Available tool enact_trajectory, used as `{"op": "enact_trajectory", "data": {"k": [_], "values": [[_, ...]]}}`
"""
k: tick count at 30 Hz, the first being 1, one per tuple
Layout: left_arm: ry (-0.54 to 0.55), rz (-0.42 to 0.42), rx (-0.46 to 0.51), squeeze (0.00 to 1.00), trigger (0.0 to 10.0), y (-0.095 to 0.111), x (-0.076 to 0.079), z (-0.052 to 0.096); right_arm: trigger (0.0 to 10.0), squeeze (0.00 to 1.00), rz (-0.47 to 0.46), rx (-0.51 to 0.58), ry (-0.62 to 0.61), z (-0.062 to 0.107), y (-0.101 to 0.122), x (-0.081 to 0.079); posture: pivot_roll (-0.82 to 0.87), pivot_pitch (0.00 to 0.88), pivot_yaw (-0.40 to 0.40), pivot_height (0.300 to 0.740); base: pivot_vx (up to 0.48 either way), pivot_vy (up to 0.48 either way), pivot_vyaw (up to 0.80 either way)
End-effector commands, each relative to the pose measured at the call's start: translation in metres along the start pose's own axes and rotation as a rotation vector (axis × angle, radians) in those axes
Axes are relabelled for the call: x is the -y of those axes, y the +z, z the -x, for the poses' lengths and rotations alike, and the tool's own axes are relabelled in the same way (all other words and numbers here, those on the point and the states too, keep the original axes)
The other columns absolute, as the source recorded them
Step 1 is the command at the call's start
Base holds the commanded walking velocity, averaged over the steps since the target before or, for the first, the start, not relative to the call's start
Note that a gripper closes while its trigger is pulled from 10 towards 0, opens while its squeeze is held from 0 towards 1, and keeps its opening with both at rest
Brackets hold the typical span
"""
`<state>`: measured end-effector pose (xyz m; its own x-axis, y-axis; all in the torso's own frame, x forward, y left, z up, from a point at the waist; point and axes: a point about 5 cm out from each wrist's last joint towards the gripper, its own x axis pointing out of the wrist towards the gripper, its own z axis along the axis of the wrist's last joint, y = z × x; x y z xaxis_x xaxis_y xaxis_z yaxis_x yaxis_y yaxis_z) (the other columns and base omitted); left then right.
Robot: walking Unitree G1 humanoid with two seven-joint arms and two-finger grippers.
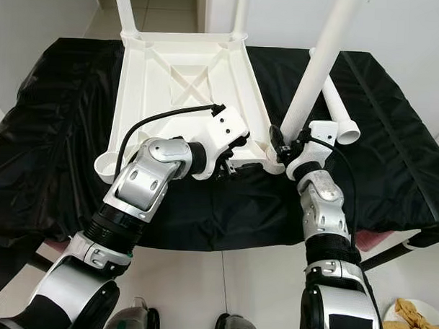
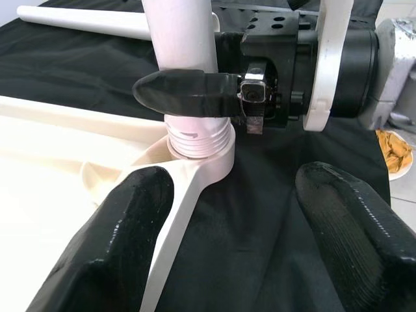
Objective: Building children table
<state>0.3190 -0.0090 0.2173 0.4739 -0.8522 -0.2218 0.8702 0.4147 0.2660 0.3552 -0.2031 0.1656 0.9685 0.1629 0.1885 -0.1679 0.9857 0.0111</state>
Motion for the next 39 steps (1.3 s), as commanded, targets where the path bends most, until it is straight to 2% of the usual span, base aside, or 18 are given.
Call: {"op": "enact_trajectory", "data": {"k": [1, 6, 9, 12, 16, 22, 25, 35, 36, 39], "values": [[0.172, 0.010, -0.017, 0.00, 10.0, -0.004, -0.007, 0.001, 10.0, 0.00, -0.028, -0.023, -0.029, 0.002, -0.008, -0.009, 0.06, 0.052, -0.021, 0.740, 0.000, 0.000, 0.00], [0.170, 0.011, -0.017, 0.00, 10.0, -0.004, -0.007, 0.001, 10.0, 0.00, -0.042, -0.018, -0.107, 0.001, -0.011, -0.019, 0.06, 0.054, -0.021, 0.740, 0.000, 0.000, 0.00], [0.168, 0.013, -0.017, 0.00, 10.0, -0.004, -0.007, 0.000, 10.0, 0.00, -0.070, -0.027, -0.226, 0.001, -0.013, -0.022, 0.05, 0.054, -0.022, 0.740, 0.000, 0.000, 0.00], [0.168, 0.014, -0.018, 0.00, 10.0, -0.004, -0.007, 0.000, 10.0, 0.00, -0.074, -0.030, -0.280, 0.002, -0.014, -0.022, 0.05, 0.054, -0.022, 0.740, 0.000, 0.000, 0.00], [0.163, 0.013, -0.019, 0.00, 10.0, -0.005, -0.005, 0.000, 10.0, 0.00, -0.075, -0.051, -0.415, 0.005, -0.016, -0.020, 0.05, 0.053, -0.024, 0.740, 0.000, 0.000, 0.00], [0.160, 0.014, -0.021, 0.00, 10.0, -0.007, -0.004, 0.000, 10.0, 0.00, -0.028, -0.058, -0.554, 0.010, -0.016, -0.014, 0.04, 0.054, -0.025, 0.740, 0.000, 0.000, 0.00], [0.158, 0.015, -0.022, 0.00, 10.0, -0.007, -0.004, 0.000, 10.0, 0.00, -0.036, -0.072, -0.581, 0.010, -0.016, -0.012, 0.04, 0.055, -0.025, 0.740, 0.000, 0.000, 0.00], [0.156, 0.014, -0.020, 0.00, 10.0, -0.007, -0.003, -0.001, 10.0, 0.00, -0.035, -0.057, -0.562, 0.010, -0.014, -0.016, 0.04, 0.055, -0.025, 0.740, 0.000, 0.000, 0.00], [0.155, 0.014, -0.020, 0.00, 10.0, -0.007, -0.003, -0.001, 10.0, 1.00, -0.037, -0.055, -0.554, 0.010, -0.014, -0.017, 0.04, 0.053, -0.025, 0.740, 0.000, 0.000, 0.00], [0.154, 0.012, -0.019, 0.00, 10.0, -0.007, -0.003, -0.001, 10.0, 1.00, -0.050, -0.038, -0.502, 0.011, -0.012, -0.019, 0.04, 0.048, -0.027, 0.740, 0.000, 0.000, 0.00]]}}
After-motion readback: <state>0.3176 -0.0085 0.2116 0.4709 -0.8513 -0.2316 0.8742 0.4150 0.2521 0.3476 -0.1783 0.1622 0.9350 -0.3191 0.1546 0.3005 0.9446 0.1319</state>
